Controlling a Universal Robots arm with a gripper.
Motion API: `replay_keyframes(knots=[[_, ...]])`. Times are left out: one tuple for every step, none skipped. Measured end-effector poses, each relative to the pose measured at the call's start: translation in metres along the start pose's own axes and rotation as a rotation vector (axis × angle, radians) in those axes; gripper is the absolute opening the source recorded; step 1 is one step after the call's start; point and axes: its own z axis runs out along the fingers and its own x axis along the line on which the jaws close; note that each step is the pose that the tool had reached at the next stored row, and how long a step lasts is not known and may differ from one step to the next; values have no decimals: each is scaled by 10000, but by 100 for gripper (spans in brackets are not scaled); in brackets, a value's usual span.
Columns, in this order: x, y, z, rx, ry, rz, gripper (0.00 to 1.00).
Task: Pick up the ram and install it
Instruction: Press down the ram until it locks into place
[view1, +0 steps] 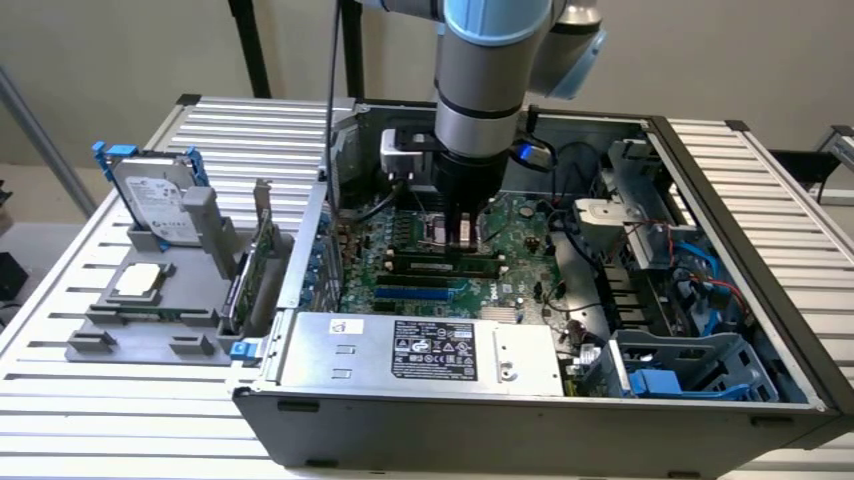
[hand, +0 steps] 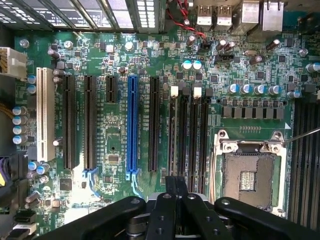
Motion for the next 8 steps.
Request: replay_keyframes(knots=[[0,0,11,-2,3,4,11],[0,1,26,-2,-3,7,11],[0,0,38,-1,-4,8,11],[0,0,45,-1,-4,10,11],[0,0,45,-2,-6,12,11],[-1,0,35,-4,-11,13,11],[-4,0,1,-1,-30,17,11],[-4,1,-46,-7,-20,19,11]])
